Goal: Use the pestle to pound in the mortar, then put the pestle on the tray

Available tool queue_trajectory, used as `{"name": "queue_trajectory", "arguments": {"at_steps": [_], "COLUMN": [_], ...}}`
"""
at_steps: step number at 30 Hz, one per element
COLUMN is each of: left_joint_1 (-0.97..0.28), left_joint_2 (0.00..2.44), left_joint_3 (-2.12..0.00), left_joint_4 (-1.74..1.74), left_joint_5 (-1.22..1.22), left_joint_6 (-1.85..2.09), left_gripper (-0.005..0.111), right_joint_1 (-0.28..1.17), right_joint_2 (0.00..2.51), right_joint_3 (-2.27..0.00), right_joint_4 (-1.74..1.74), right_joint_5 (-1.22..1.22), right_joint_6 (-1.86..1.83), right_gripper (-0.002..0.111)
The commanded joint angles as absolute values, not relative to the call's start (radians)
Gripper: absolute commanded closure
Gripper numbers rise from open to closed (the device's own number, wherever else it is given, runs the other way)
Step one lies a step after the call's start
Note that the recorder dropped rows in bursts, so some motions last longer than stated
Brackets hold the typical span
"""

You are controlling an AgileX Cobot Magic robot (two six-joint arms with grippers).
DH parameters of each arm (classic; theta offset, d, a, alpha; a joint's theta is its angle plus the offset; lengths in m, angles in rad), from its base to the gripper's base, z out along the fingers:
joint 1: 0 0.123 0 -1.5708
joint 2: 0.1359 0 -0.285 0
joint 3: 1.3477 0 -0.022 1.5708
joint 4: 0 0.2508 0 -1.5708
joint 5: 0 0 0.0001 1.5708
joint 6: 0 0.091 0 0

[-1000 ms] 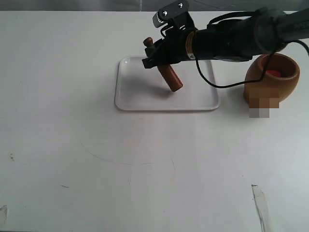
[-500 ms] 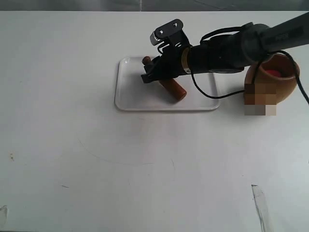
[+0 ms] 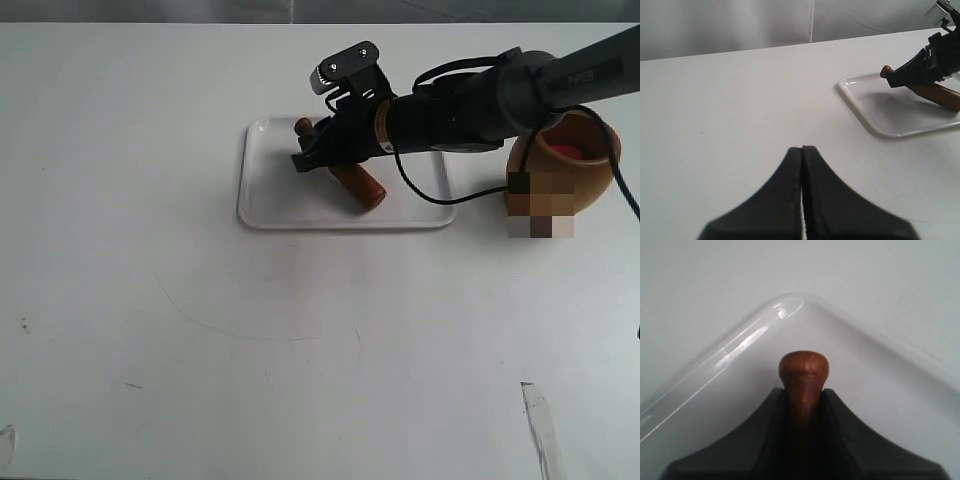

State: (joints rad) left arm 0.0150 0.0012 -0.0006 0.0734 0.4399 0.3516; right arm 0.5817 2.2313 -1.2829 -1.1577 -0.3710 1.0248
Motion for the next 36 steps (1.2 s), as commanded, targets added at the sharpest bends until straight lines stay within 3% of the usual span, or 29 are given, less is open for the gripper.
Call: {"name": "queue_trajectory", "arguments": {"at_steps": [1, 7, 11, 22, 28, 33, 36], "left_joint_1": [0.007, 0.007, 0.007, 0.007, 0.007, 0.007, 0.007], "left_joint_2": [0.000, 0.000, 0.000, 0.000, 0.000, 0.000, 0.000], "left_joint_3": [0.000, 0.000, 0.000, 0.000, 0.000, 0.000, 0.000], "left_joint_4": [0.066, 0.066, 0.066, 0.066, 0.066, 0.066, 0.066], "left_joint_5": [0.437, 0.437, 0.437, 0.437, 0.437, 0.437, 0.437], "left_joint_6": [0.343, 0.343, 0.343, 0.343, 0.343, 0.343, 0.343], "left_gripper": [0.107, 0.107, 0.107, 0.107, 0.107, 0.107, 0.107], "right_joint_1": [0.589, 0.589, 0.589, 0.589, 0.593, 0.604, 0.608], "right_joint_2": [2.244, 2.244, 2.244, 2.209, 2.024, 1.840, 1.734], "right_joint_3": [-1.281, -1.281, -1.281, -1.281, -1.281, -1.273, -1.245], "right_joint_4": [-1.172, -1.172, -1.172, -1.168, -1.188, -1.474, -1.715], "right_joint_5": [-0.348, -0.348, -0.348, -0.337, -0.328, -0.334, -0.363], "right_joint_6": [1.029, 1.054, 1.054, 1.054, 1.184, 1.456, 1.669], "right_gripper": [0.105, 0.078, 0.069, 0.069, 0.069, 0.070, 0.079]}}
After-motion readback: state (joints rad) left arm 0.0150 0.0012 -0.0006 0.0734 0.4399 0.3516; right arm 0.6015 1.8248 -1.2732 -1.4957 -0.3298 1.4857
